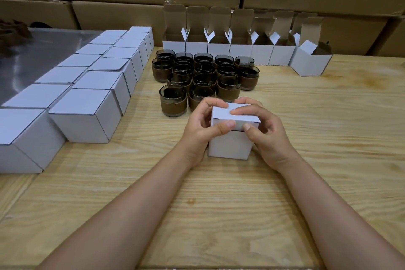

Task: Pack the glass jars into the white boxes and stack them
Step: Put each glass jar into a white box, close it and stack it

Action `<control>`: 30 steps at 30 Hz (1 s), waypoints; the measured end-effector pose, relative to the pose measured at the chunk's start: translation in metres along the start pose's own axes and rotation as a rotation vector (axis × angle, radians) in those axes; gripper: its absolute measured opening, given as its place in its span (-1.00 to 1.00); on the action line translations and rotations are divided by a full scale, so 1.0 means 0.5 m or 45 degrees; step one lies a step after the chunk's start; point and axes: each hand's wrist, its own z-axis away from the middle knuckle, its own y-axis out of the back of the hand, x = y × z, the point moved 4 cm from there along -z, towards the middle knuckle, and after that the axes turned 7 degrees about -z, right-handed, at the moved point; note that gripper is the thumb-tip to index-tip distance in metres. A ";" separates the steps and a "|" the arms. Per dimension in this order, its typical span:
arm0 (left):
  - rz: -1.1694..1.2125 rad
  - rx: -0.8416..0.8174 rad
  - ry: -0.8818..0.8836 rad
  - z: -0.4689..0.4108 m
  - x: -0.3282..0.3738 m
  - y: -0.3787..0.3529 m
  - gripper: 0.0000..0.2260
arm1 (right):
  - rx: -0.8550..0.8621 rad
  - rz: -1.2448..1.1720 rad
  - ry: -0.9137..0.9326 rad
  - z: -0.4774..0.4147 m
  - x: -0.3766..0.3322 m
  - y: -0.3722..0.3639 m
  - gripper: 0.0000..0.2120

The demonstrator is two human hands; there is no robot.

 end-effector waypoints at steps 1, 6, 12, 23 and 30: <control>-0.003 -0.010 -0.002 0.001 0.000 0.000 -0.60 | -0.018 -0.005 -0.004 0.001 0.000 0.000 -0.72; 0.010 -0.017 0.053 0.002 0.001 -0.004 -0.66 | -0.056 -0.157 -0.148 0.003 0.013 0.001 -0.79; -0.109 -0.006 0.124 0.004 0.000 0.003 -0.81 | -0.023 -0.155 -0.237 0.003 0.024 0.007 -0.69; -1.901 0.288 -0.946 0.076 0.061 -0.068 -0.74 | -0.008 -0.470 -0.330 -0.001 0.033 0.001 -0.49; -2.306 0.508 -0.979 0.126 0.106 -0.036 -0.76 | 0.040 -0.512 -0.444 -0.007 0.044 0.001 -0.42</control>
